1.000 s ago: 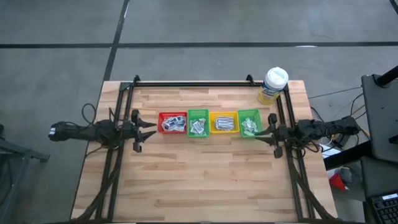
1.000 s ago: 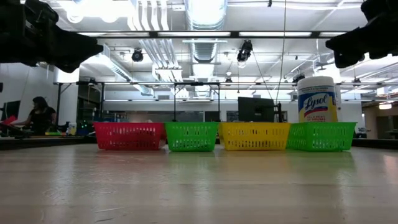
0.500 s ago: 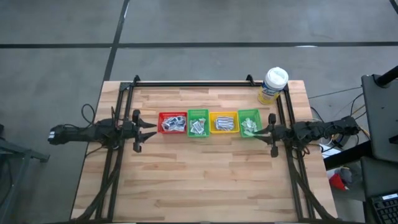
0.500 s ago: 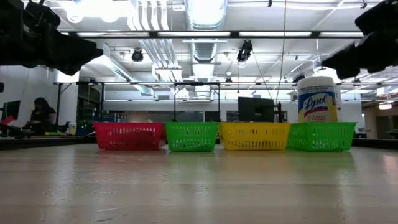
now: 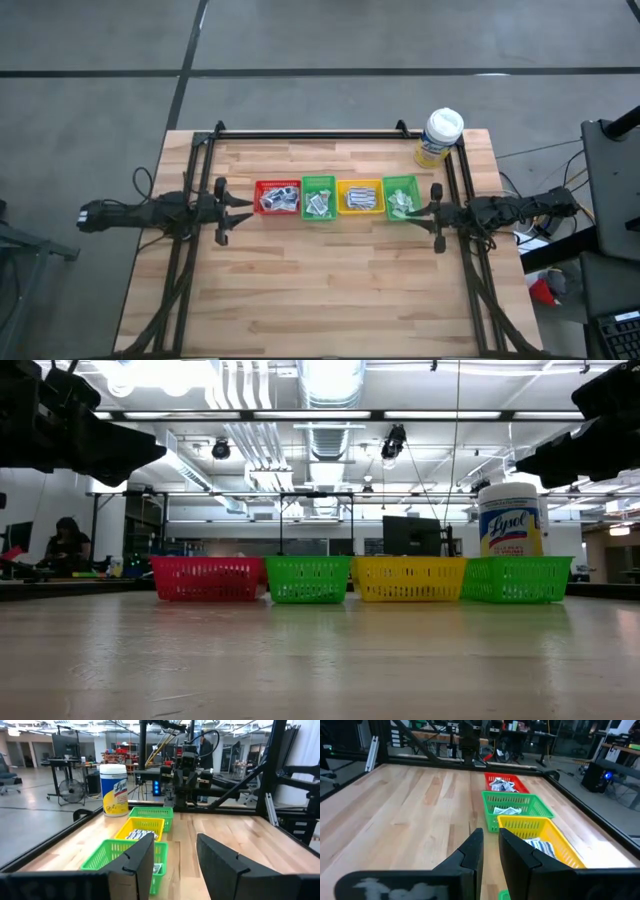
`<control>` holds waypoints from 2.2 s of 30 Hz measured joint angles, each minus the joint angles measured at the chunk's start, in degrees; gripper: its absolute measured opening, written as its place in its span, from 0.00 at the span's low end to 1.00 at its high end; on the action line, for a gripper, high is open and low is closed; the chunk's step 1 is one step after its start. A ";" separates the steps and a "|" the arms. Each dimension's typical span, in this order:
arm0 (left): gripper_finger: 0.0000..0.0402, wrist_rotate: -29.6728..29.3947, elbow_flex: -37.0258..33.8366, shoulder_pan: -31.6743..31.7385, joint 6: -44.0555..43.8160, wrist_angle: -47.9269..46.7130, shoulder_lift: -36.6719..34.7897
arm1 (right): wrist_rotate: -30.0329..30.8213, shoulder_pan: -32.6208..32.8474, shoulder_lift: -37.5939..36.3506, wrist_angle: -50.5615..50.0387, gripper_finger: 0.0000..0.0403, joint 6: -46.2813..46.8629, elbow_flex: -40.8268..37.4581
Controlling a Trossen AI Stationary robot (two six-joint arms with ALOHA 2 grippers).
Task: Pick & Place First Aid Supplies
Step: Return to Home Position
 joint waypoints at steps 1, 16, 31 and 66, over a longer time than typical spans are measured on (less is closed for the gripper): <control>0.38 0.00 0.00 0.01 -0.28 -0.03 -0.01 | 0.00 0.01 0.00 0.02 0.14 0.58 0.00; 0.38 -0.24 -0.04 0.02 -0.34 0.10 0.01 | -0.04 0.00 0.02 0.02 0.14 2.89 0.00; 0.38 -0.24 -0.07 0.02 -0.35 0.10 0.01 | -0.08 0.00 0.02 0.02 0.14 2.89 0.00; 0.38 -0.24 -0.07 0.02 -0.34 0.08 0.01 | -0.09 0.00 0.04 0.02 0.14 2.89 -0.01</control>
